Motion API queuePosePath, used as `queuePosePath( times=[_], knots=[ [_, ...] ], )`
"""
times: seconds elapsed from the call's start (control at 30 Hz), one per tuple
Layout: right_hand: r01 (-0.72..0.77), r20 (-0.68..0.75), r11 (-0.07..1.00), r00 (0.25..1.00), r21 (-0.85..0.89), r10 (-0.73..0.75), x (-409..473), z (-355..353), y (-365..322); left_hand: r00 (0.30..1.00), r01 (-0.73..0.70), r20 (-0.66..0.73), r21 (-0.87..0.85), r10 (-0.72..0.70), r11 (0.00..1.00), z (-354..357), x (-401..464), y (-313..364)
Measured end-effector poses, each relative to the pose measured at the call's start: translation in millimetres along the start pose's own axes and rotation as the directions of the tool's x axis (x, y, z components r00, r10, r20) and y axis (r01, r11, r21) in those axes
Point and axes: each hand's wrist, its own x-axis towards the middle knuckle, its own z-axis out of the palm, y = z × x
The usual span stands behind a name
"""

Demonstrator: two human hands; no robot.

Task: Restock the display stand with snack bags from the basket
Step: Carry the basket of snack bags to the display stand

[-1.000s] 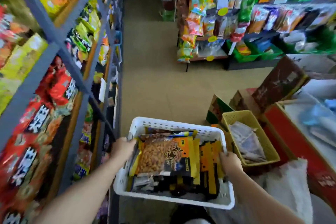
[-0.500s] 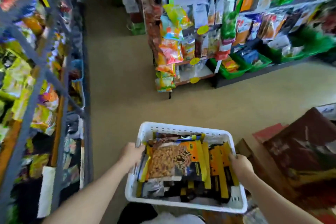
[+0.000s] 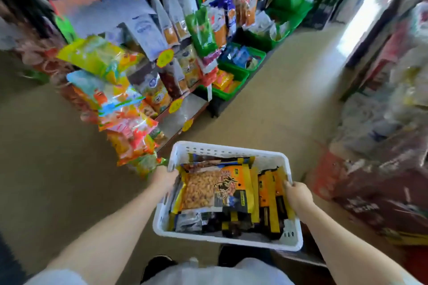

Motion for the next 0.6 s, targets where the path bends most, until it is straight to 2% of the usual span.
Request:
queuePosePath(
  times=[0.13,0.27,0.5,0.6],
  knots=[
    [-0.086,-0.05,0.991,0.995,0.1,0.092,71,-17,-47,0.991,-0.079,0.114,0.067,0.071,0.995,14,88,93],
    [-0.116,-0.076,0.983,0.989,0.14,0.128,169,-50,-98,0.982,-0.121,0.16,0.117,0.102,0.986,50,165,186],
    [-0.15,-0.144,0.975,0.974,0.163,0.174,309,-139,-192,0.967,-0.123,0.227,0.006,0.118,0.992,105,264,359],
    [-0.189,-0.173,0.959,0.958,0.213,0.227,369,-169,-222,0.955,-0.17,0.253,0.048,0.153,0.984,126,309,425]
  ],
)
